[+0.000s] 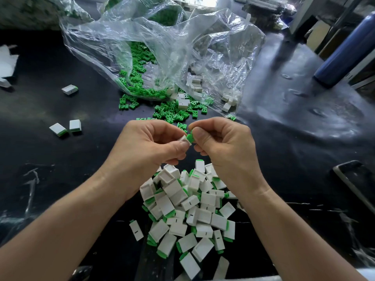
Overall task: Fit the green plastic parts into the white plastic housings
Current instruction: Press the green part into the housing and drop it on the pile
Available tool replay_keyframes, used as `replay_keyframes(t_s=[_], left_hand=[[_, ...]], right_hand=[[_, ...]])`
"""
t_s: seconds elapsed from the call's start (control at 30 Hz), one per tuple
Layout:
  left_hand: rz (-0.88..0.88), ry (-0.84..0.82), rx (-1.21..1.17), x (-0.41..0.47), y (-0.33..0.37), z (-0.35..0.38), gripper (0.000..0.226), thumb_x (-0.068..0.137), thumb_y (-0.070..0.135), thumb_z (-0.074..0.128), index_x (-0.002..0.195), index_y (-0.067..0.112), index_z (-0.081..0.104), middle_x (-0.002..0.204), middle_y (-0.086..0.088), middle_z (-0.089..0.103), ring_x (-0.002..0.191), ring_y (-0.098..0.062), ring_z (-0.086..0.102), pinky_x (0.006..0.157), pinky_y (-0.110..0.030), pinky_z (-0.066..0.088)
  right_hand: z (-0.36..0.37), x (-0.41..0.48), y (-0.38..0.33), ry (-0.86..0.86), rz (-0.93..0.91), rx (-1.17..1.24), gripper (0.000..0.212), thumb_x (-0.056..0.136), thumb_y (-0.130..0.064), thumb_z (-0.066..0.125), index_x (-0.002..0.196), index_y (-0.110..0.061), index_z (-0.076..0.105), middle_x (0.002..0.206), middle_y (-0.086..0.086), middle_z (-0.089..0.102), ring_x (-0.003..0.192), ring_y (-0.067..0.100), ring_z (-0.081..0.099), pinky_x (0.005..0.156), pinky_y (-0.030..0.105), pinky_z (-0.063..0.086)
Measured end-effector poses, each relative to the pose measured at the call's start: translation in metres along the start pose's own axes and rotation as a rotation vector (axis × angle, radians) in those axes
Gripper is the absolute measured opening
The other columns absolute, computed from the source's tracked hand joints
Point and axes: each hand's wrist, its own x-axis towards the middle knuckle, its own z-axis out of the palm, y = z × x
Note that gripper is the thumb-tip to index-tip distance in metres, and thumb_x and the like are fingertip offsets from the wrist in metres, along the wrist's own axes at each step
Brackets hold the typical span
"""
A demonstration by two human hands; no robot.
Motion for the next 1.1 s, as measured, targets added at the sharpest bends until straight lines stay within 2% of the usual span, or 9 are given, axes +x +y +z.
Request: replay_keyframes(t_s=[0.2, 0.37, 0.53, 0.6, 0.67, 0.77, 0.97, 1.03, 1.1], left_hand=[[0.031, 0.034, 0.023, 0.0004, -0.0017, 0.0015, 0.007, 0.070, 0.002, 0.071, 0.072, 0.009, 0.069, 0.054, -0.004, 0.066, 0.048, -0.008, 0.060, 0.047, -0.015, 0.049], [0.059, 0.061, 0.029, -0.0006, -0.0016, 0.0022, 0.007, 0.065, 0.011, 0.071, 0.071, 0.010, 0.069, 0.057, -0.005, 0.068, 0.050, -0.010, 0.062, 0.049, -0.018, 0.052], [0.059, 0.068, -0.125, -0.0017, -0.0025, 0.0054, 0.017, 0.058, 0.013, 0.067, 0.073, 0.006, 0.066, 0.056, -0.004, 0.067, 0.049, -0.010, 0.062, 0.047, -0.018, 0.050], [0.078, 0.069, -0.130, -0.0016, -0.0027, 0.0059, 0.016, 0.058, 0.013, 0.066, 0.073, 0.006, 0.066, 0.056, -0.004, 0.067, 0.049, -0.010, 0.063, 0.047, -0.018, 0.050], [0.111, 0.073, -0.092, -0.0021, -0.0023, 0.0059, 0.015, 0.059, 0.013, 0.066, 0.073, 0.007, 0.066, 0.056, -0.003, 0.067, 0.049, -0.010, 0.063, 0.048, -0.018, 0.051], [0.145, 0.081, -0.026, -0.0037, -0.0010, 0.0052, 0.013, 0.060, 0.012, 0.067, 0.073, 0.009, 0.067, 0.055, -0.002, 0.067, 0.048, -0.010, 0.063, 0.048, -0.018, 0.052], [0.222, 0.065, 0.131, -0.0065, 0.0040, 0.0008, 0.011, 0.059, 0.017, 0.068, 0.069, 0.017, 0.068, 0.059, -0.001, 0.069, 0.047, -0.008, 0.062, 0.049, -0.016, 0.051], [0.251, 0.063, 0.194, -0.0062, 0.0040, -0.0009, 0.010, 0.063, 0.011, 0.071, 0.070, 0.018, 0.068, 0.062, -0.001, 0.069, 0.046, -0.006, 0.061, 0.049, -0.016, 0.051], [0.284, 0.077, 0.287, -0.0057, 0.0022, -0.0033, 0.016, 0.066, 0.004, 0.075, 0.070, 0.018, 0.069, 0.062, -0.003, 0.068, 0.048, -0.009, 0.062, 0.052, -0.023, 0.055]], right_hand=[[0.0021, -0.0018, 0.0016, 0.021, -0.010, -0.045, 0.024, 0.084, -0.010, 0.065, 0.074, -0.032, 0.063, 0.064, -0.011, 0.065, 0.058, 0.001, 0.060, 0.057, 0.015, 0.048], [0.0050, -0.0039, 0.0013, 0.020, 0.004, -0.042, 0.024, 0.085, -0.009, 0.063, 0.074, -0.030, 0.061, 0.068, -0.007, 0.065, 0.063, 0.006, 0.061, 0.064, 0.026, 0.055], [0.0073, -0.0056, -0.0025, 0.059, -0.036, 0.015, 0.023, 0.085, -0.005, 0.062, 0.075, -0.025, 0.060, 0.068, -0.011, 0.062, 0.062, 0.001, 0.058, 0.062, 0.021, 0.052], [0.0080, -0.0064, -0.0023, 0.071, -0.035, 0.022, 0.023, 0.085, -0.005, 0.062, 0.075, -0.025, 0.060, 0.069, -0.011, 0.063, 0.063, 0.002, 0.058, 0.064, 0.023, 0.053], [0.0068, -0.0067, -0.0024, 0.067, -0.042, 0.012, 0.024, 0.085, -0.005, 0.063, 0.074, -0.026, 0.060, 0.069, -0.012, 0.063, 0.064, 0.003, 0.059, 0.065, 0.025, 0.053], [0.0033, -0.0064, -0.0034, 0.032, -0.078, 0.002, 0.025, 0.083, -0.006, 0.064, 0.073, -0.028, 0.060, 0.069, -0.013, 0.063, 0.063, 0.000, 0.058, 0.063, 0.017, 0.049], [0.0000, -0.0047, -0.0026, -0.038, -0.125, -0.037, 0.017, 0.076, -0.014, 0.060, 0.072, -0.030, 0.057, 0.069, -0.016, 0.060, 0.062, -0.002, 0.055, 0.061, 0.015, 0.045], [-0.0008, -0.0037, -0.0024, -0.059, -0.142, -0.048, 0.017, 0.076, -0.014, 0.060, 0.072, -0.030, 0.056, 0.071, -0.014, 0.060, 0.062, -0.002, 0.055, 0.061, 0.014, 0.045], [-0.0013, -0.0038, -0.0017, -0.076, -0.169, -0.082, 0.016, 0.076, -0.012, 0.060, 0.072, -0.027, 0.058, 0.071, -0.013, 0.059, 0.063, -0.002, 0.054, 0.061, 0.013, 0.044]])
